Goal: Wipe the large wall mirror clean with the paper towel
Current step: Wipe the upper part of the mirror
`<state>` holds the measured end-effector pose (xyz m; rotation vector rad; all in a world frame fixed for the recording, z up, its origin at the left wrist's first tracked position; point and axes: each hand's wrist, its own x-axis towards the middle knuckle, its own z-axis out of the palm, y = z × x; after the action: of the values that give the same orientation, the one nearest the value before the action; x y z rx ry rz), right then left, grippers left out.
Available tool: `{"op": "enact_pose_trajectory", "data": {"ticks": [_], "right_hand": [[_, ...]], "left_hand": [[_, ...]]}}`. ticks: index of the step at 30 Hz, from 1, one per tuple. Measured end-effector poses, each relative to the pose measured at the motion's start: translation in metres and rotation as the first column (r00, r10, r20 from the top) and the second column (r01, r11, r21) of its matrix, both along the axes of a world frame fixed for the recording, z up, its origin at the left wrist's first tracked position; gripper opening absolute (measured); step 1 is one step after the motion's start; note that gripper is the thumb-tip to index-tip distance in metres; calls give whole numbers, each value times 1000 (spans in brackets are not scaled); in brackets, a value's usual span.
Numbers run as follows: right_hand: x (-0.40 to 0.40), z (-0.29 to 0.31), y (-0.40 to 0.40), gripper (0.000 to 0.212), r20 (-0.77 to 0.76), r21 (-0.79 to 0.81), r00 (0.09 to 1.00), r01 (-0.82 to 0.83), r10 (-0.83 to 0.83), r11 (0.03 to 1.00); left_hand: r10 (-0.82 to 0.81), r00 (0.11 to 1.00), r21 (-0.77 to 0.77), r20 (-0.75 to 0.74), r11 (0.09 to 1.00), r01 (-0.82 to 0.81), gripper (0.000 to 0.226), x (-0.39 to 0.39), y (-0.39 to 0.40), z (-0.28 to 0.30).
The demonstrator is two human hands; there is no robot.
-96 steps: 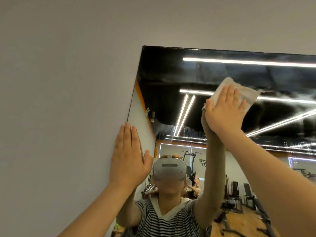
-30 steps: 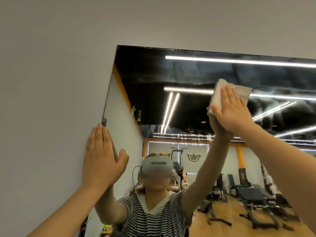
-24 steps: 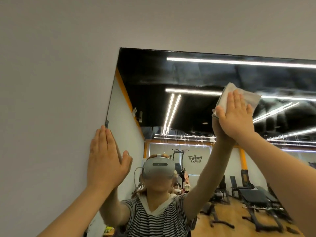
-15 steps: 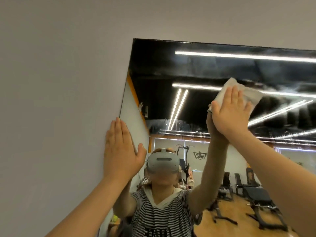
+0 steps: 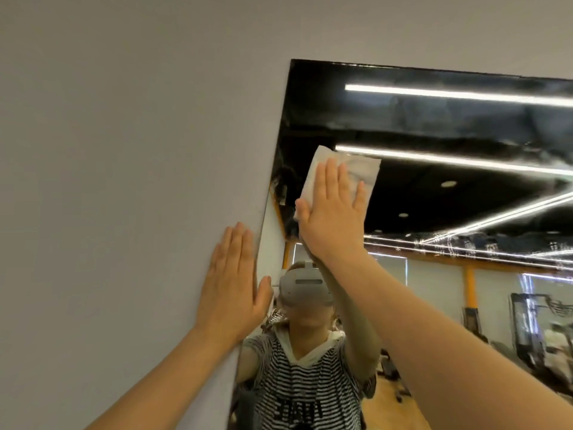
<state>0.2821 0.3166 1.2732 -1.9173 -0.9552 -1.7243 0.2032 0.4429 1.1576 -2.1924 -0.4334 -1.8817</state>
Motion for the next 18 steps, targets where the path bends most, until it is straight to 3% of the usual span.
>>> {"op": "enact_pose_trajectory", "data": {"ticks": [18], "right_hand": [[-15,-73,42,62,38,-20,988,-150,150,989]], "left_hand": [[-5,998,104,58,995,-1,64,2,20,-17]]}}
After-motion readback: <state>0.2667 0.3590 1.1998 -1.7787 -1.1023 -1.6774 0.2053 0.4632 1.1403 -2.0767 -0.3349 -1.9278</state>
